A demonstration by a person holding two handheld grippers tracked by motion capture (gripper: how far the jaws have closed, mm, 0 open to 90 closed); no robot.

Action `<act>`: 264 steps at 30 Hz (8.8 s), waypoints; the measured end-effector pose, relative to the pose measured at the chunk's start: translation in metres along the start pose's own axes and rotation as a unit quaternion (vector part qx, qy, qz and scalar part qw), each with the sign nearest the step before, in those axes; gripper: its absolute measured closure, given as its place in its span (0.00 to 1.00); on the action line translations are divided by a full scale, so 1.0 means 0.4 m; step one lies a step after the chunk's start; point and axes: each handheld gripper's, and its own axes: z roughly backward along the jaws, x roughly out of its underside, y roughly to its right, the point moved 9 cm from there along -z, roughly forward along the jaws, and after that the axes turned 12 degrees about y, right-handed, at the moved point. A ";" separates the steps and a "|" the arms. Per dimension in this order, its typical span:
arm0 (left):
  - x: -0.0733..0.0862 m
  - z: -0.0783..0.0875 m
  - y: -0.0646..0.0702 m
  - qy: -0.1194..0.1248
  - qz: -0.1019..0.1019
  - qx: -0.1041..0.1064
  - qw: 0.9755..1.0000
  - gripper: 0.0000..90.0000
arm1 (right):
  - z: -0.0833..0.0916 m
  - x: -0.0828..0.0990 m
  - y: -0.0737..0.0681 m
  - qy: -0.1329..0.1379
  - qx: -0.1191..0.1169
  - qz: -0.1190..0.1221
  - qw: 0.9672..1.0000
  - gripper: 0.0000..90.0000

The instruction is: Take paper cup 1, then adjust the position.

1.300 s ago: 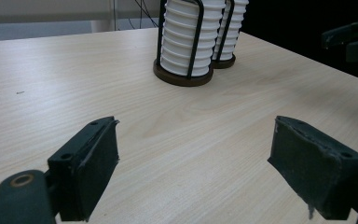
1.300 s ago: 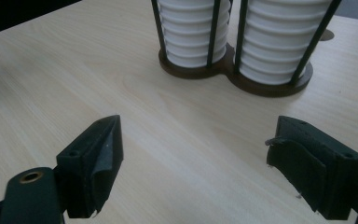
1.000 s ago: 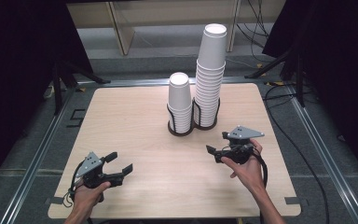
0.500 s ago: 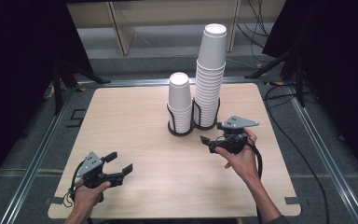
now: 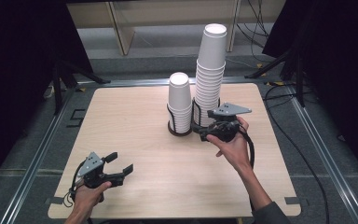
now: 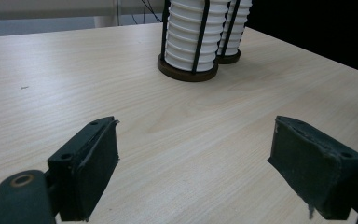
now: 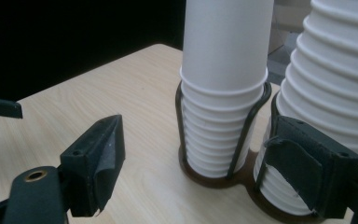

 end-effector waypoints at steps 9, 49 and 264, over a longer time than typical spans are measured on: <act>0.006 0.006 -0.001 -0.016 0.003 -0.011 1.000 0.16 | -0.040 -0.053 -0.007 0.007 0.002 0.010 1.000 0.21; -0.002 0.000 0.002 0.002 0.005 0.004 1.000 0.16 | -0.253 -0.136 0.038 0.034 0.087 -0.029 0.995 0.17; -0.009 -0.072 0.170 -0.003 -0.168 0.135 0.977 0.06 | -0.081 0.083 -0.361 -0.100 -0.276 0.005 0.956 0.27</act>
